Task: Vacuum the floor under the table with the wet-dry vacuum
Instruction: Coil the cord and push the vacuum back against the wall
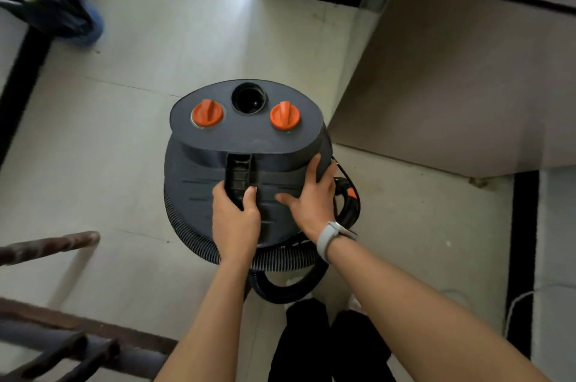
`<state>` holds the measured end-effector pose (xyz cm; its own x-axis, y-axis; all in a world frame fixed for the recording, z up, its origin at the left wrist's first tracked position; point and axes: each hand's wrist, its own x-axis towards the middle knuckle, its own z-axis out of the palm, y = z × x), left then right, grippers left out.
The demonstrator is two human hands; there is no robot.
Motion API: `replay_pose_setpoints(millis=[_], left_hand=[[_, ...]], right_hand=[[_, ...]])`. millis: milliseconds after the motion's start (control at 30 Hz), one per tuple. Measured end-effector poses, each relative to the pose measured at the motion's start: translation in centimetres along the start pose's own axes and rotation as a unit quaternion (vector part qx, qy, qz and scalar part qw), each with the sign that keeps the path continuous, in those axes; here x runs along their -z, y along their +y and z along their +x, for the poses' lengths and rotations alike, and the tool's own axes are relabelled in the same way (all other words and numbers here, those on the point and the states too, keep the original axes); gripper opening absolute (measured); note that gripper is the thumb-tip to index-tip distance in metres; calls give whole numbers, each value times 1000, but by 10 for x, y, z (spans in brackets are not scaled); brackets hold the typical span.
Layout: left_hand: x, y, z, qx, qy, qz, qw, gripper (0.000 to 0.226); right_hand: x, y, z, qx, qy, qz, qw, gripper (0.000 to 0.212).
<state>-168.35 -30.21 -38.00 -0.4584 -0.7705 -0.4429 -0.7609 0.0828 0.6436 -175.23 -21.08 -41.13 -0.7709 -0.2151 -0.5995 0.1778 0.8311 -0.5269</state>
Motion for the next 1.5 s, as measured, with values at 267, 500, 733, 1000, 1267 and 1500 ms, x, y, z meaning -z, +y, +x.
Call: replay_pose_setpoints(millis=[267,500,733,1000,1267,1500], left_hand=[[11,34,76,-82,-5,63,995,57],[7,80,151,-103,-11,77,992,54],[15,123,230,-144,-73,129,978,57],[4,194,310,-207,-102,168,958,54],[-37,274,366,-210,-141,160,954,57],[-76,342,408,-204,-158,151,954,56]], right_hand=[[1,-52,56,13,-9,22,1000,105],[17,-105,122,-10,-12,10,1000,106],[22,-153,165,-54,14,-12,998,109],[51,-209,234,-118,61,54,990,104],[115,-230,323,-123,62,46,989,102],[169,-242,393,-120,62,57,989,103]])
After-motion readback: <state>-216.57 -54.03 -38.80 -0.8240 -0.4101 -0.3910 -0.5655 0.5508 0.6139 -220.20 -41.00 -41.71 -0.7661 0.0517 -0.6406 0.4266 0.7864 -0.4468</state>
